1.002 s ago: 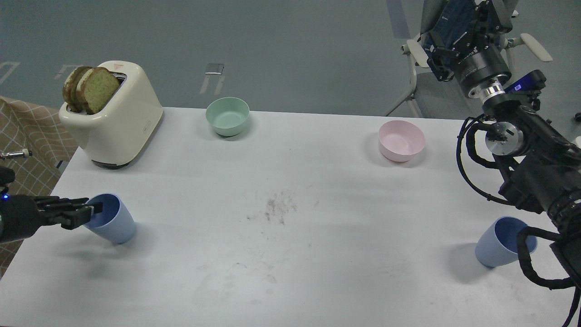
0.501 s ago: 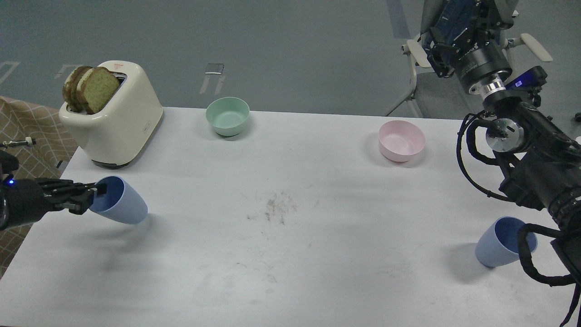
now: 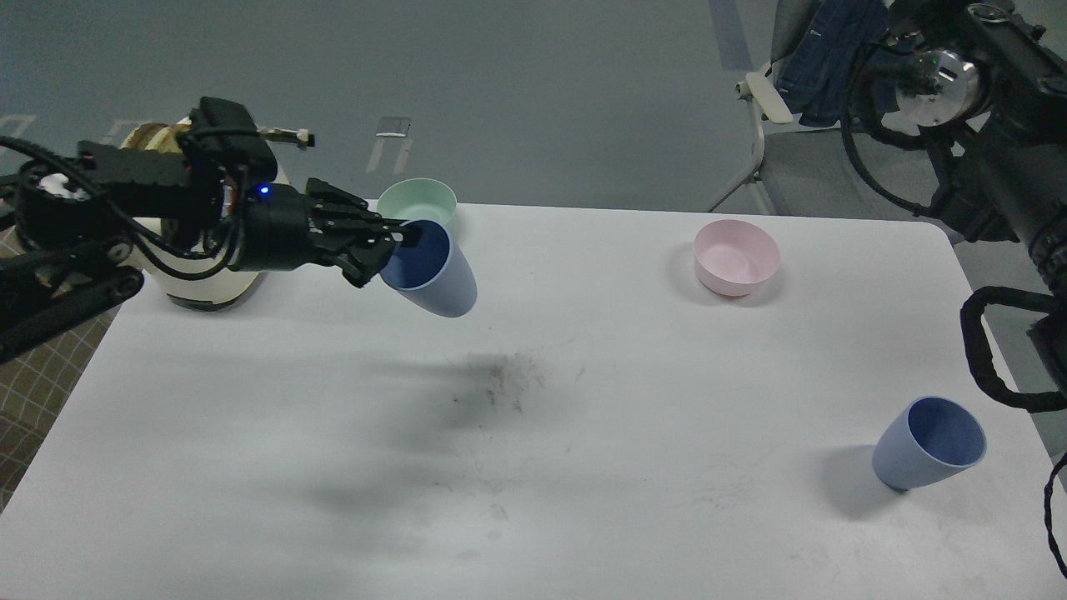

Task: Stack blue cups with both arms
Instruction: 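Lift the blue cup with the left gripper and carry it to table center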

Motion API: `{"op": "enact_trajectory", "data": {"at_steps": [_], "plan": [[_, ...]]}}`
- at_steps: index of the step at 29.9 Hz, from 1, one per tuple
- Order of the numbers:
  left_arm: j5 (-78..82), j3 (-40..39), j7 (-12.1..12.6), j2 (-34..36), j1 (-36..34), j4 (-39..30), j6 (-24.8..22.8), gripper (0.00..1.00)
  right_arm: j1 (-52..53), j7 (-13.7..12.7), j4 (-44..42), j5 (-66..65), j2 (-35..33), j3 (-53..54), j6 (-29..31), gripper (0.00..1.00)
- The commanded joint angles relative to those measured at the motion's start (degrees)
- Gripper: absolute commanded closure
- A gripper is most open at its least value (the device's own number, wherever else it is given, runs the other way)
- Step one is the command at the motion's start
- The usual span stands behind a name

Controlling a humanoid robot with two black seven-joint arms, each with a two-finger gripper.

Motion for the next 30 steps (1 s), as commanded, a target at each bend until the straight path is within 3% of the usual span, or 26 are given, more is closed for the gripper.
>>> {"op": "enact_trajectory", "data": {"at_steps": [1,7,15,21,30], "plan": [[3.1,0.1,0.0,-7.6,-1.4,1.5,-3.5,1.00,1.3,0.0,-1.3,0.0,1.6,-0.1,0.0,0.00],[7.3,0.4,0.0,-16.2,-1.4,2.8,-6.8,1.00,0.8,0.0,-1.3,0.0,3.2,-0.2,0.0,0.00],[15.6,1.1,0.0,-28.4,-1.9,9.8,-9.8,1.00,0.3,0.0,-1.3,0.0,3.4,-0.2,0.0,0.00],[15.6,7.9,0.0,-30.2,-3.6,12.5,-9.8,1.00,0.0,0.0,-1.3,0.0,3.4,-0.2,0.0,0.00],[15.6,8.4,0.0,-30.7,-2.8,12.7,-9.8,1.00,-0.7,0.0,-1.2,0.1,3.1,-0.2,0.0,0.00]]}}
